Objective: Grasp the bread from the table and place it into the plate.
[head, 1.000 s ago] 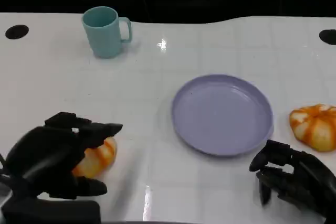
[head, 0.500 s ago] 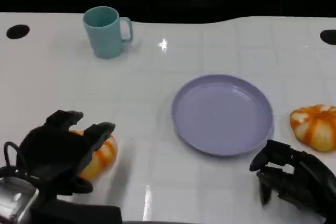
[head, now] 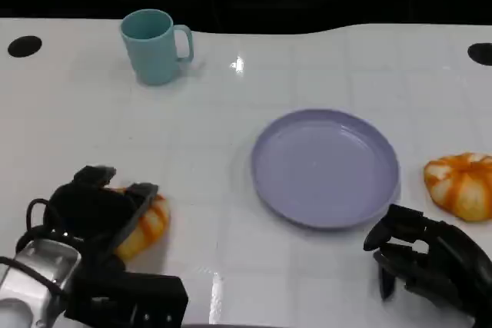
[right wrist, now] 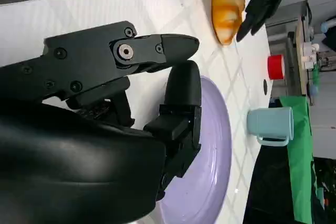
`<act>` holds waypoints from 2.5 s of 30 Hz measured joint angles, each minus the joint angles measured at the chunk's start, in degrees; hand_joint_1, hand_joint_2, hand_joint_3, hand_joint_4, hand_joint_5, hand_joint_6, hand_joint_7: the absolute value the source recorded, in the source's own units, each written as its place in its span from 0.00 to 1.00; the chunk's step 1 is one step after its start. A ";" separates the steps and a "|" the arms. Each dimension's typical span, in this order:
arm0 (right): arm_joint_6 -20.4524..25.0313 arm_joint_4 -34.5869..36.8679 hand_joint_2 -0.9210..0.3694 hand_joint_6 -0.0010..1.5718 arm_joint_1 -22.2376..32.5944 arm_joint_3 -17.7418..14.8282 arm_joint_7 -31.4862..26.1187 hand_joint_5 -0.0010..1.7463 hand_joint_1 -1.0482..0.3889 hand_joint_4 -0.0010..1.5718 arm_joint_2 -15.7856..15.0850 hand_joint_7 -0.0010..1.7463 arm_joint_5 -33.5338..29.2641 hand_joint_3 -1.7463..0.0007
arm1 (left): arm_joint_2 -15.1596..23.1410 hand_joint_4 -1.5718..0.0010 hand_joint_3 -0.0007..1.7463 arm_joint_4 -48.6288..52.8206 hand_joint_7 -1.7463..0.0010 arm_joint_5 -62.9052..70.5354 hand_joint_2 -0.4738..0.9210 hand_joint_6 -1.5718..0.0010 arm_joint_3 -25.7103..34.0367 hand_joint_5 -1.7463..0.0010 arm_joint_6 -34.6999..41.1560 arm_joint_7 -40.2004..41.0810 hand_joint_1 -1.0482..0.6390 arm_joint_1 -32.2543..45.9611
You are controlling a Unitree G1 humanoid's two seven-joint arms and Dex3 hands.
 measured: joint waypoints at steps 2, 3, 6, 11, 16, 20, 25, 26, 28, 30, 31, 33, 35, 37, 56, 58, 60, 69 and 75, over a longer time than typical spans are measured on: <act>0.00 -0.03 0.00 0.42 0.03 -0.02 0.07 1.00 0.35 0.42 0.00 0.79 0.00 0.85 | -0.10 0.95 0.00 1.82 1.00 -0.56 0.92 0.86 -0.93 0.94 -0.03 0.34 0.35 -1.05; 0.03 -0.04 0.00 0.42 0.03 -0.03 0.08 1.00 0.35 0.42 -0.01 0.79 -0.01 0.85 | -0.10 0.95 0.00 2.62 1.00 -0.75 0.92 0.86 -1.41 0.94 -0.03 0.37 0.35 -1.71; 0.11 -0.06 0.00 0.42 0.03 -0.03 0.11 1.00 0.36 0.42 -0.01 0.80 0.00 0.85 | -0.09 0.93 0.00 3.74 0.98 -1.91 0.92 0.82 -2.10 0.94 -0.11 0.60 0.36 -2.87; 0.09 -0.06 0.00 0.42 0.08 -0.06 0.31 1.00 0.36 0.42 -0.02 0.80 0.01 0.85 | 0.51 0.57 0.08 7.32 0.96 -5.04 0.99 0.54 -2.72 0.86 -2.81 2.83 0.46 -4.74; -0.08 -0.06 0.00 0.42 0.14 -0.10 0.44 1.00 0.36 0.42 -0.02 0.80 0.01 0.85 | 0.78 0.49 0.52 11.52 0.47 -11.34 0.83 0.35 -1.27 0.11 -9.25 11.08 0.49 -4.85; 0.01 -0.16 0.00 0.42 0.16 -0.09 0.52 1.00 0.36 0.42 0.00 0.80 0.04 0.85 | 0.76 0.51 0.70 14.95 0.03 -13.83 0.77 0.54 -0.70 0.01 -13.92 19.09 0.49 -4.94; 0.15 -0.20 0.00 0.42 0.16 -0.12 0.44 1.00 0.37 0.42 0.01 0.79 0.03 0.85 | 0.78 0.51 0.76 17.07 0.00 -14.50 0.74 0.56 -0.70 0.00 -16.36 23.53 0.50 -4.96; 0.12 -0.17 0.00 0.42 0.16 -0.14 0.45 1.00 0.36 0.42 0.01 0.79 0.03 0.85 | 0.78 0.52 0.77 17.45 0.00 -14.82 0.74 0.57 -0.70 0.00 -17.06 24.17 0.50 -4.96; 0.06 -0.17 0.00 0.42 0.16 -0.13 0.44 1.00 0.36 0.42 0.00 0.79 -0.03 0.85 | 0.78 0.52 0.77 18.24 0.00 -15.26 0.73 0.57 -0.71 0.00 -18.36 25.64 0.50 -4.96; -0.07 -0.18 0.00 0.42 0.16 -0.12 0.34 1.00 0.36 0.42 -0.01 0.79 -0.19 0.85 | 0.79 0.53 0.77 18.68 0.00 -15.28 0.72 0.58 -0.75 0.00 -19.22 26.69 0.50 -4.96; -0.16 -0.18 0.00 0.42 0.16 -0.11 0.24 1.00 0.36 0.42 -0.01 0.79 -0.31 0.85 | 0.79 0.52 0.78 18.70 0.00 -15.30 0.71 0.57 -0.77 0.00 -19.47 27.02 0.51 -4.96; -0.02 -0.22 0.00 0.42 0.16 -0.15 0.43 1.00 0.36 0.42 0.00 0.79 -0.22 0.85 | 0.79 0.51 0.81 18.69 0.00 -15.87 0.68 0.57 -0.75 0.00 -20.21 27.29 0.51 -4.96; 0.30 -0.24 0.00 0.42 0.16 -0.24 0.60 1.00 0.37 0.42 0.00 0.79 0.06 0.85 | 0.66 0.51 0.82 18.63 0.00 -16.58 0.68 0.57 -0.60 0.00 -21.35 27.31 0.51 -4.96; 0.30 -0.22 0.00 0.42 0.16 -0.26 0.63 1.00 0.37 0.42 0.00 0.79 0.06 0.85 | 0.29 0.52 0.82 18.44 0.00 -17.14 0.67 0.58 -0.52 0.00 -21.42 27.29 0.51 -5.01; -1.35 -0.14 0.00 0.42 0.31 0.13 -0.20 1.00 0.37 0.43 0.00 0.80 -0.92 0.84 | -4.76 0.50 0.72 19.61 0.02 -18.33 0.71 0.57 -1.88 0.00 -20.31 25.17 0.47 -16.09; -1.40 -0.34 0.00 0.42 0.47 0.19 -0.21 1.00 0.37 0.42 0.00 0.80 -0.92 0.84 | -6.56 0.50 0.71 21.18 0.01 -18.88 0.72 0.57 -1.89 0.00 -20.36 25.33 0.48 -16.80; -1.40 -0.50 0.00 0.42 0.51 0.30 -0.21 1.00 0.37 0.42 0.01 0.80 -0.91 0.84 | -8.03 0.50 0.71 22.28 0.00 -19.07 0.70 0.56 -2.08 0.00 -20.56 25.50 0.50 -16.85; -0.71 -0.62 0.00 0.42 0.70 -0.08 1.01 1.00 0.38 0.42 0.08 0.80 -0.05 0.85 | -16.64 0.50 0.65 29.35 0.00 -17.65 0.68 0.57 -4.55 0.00 -20.14 36.27 0.54 -21.94; -1.33 -0.38 0.00 0.42 0.82 -0.30 1.22 1.00 0.36 0.42 0.09 0.80 0.10 0.85 | -19.33 0.50 0.61 34.66 0.00 -16.28 0.69 0.58 -7.13 0.00 -20.13 39.29 0.51 -26.11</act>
